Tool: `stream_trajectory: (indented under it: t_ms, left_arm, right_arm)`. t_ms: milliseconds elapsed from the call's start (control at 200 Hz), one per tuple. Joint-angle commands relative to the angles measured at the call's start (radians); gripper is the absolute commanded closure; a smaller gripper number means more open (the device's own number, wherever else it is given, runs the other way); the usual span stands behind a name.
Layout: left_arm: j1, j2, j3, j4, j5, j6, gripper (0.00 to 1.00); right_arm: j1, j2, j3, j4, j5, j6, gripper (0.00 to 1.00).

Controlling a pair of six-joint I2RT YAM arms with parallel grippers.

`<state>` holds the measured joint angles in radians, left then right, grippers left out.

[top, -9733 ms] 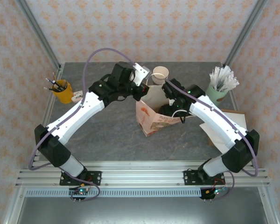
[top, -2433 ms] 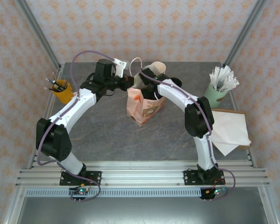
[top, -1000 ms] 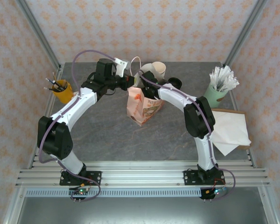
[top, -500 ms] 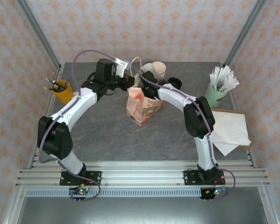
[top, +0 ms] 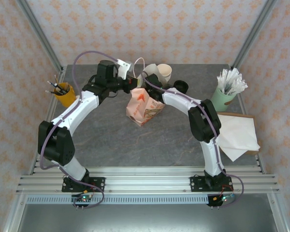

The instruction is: Pack the takeout coffee

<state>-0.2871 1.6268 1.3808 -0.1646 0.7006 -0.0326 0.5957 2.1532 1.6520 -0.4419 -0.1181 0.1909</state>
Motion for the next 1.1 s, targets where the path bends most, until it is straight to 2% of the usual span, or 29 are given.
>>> stream_trajectory:
  t_ms: [0,100,215,345,575,846,981,1096]
  left_arm:
    - [0.009,-0.040,-0.043,0.019,-0.001,0.024,1.00]
    - [0.009,-0.060,-0.066,0.030,0.007,0.032,1.00]
    - [0.008,-0.075,-0.070,0.004,0.050,0.072,1.00]
    - [-0.019,-0.081,-0.044,-0.121,0.068,0.209,1.00]
    - [-0.044,-0.099,-0.087,-0.109,0.039,0.285,1.00]
    - [0.010,-0.105,-0.122,0.049,0.058,0.105,1.00]
    - [0.018,-0.091,-0.063,-0.017,0.022,0.114,1.00]
    - [0.019,-0.077,-0.030,-0.054,-0.013,0.105,0.95]
  right_arm:
    - [0.037,0.136,-0.225,-0.553,-0.143,0.001,0.78]
    - [0.021,0.044,-0.191,-0.605,-0.124,0.009,0.78]
    - [0.009,0.010,-0.105,-0.643,-0.103,0.053,0.78]
    - [0.006,0.029,0.018,-0.633,-0.092,0.126,0.76]
    - [0.005,0.068,0.148,-0.616,0.014,0.165,0.73]
    - [0.006,0.057,0.158,-0.598,0.042,0.164,0.69]
    - [0.004,0.051,0.168,-0.586,0.038,0.163,0.69]
    - [0.005,0.059,0.191,-0.581,0.042,0.163,0.69]
